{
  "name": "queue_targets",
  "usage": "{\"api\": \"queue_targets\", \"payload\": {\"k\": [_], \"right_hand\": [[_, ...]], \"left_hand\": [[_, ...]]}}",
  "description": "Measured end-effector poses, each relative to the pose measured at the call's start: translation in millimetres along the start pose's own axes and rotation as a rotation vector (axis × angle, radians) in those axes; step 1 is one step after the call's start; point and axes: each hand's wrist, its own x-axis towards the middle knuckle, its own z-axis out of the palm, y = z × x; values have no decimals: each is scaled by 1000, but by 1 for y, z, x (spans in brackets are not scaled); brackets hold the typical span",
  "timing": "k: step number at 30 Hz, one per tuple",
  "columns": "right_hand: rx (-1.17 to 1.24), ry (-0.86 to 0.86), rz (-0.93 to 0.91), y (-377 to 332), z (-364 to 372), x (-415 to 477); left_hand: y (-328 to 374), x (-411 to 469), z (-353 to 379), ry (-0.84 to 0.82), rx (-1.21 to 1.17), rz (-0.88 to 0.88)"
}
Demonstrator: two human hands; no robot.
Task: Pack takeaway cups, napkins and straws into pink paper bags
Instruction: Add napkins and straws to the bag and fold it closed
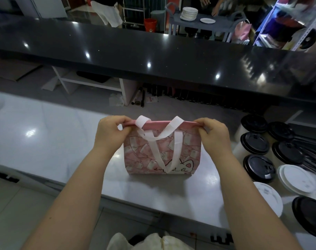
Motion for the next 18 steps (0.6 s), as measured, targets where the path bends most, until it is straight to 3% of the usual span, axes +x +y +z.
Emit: {"api": "queue_targets", "payload": {"k": [3,9,11,15,18], "right_hand": [[146,-9,158,14,-2,-1],[350,66,196,1,15,-5],[467,12,277,0,23,-12],[554,-162,384,17,34,-53],[611,-190,497,32,48,-98]], "left_hand": [[-11,-4,-10,-37,-183,-146],[-19,-11,-5,162,-162,-185],[-19,-22,1,186,-238,-208],[-32,-71,22,38,-430,-398],[-46,-116,38,-1,-469,-552]]}}
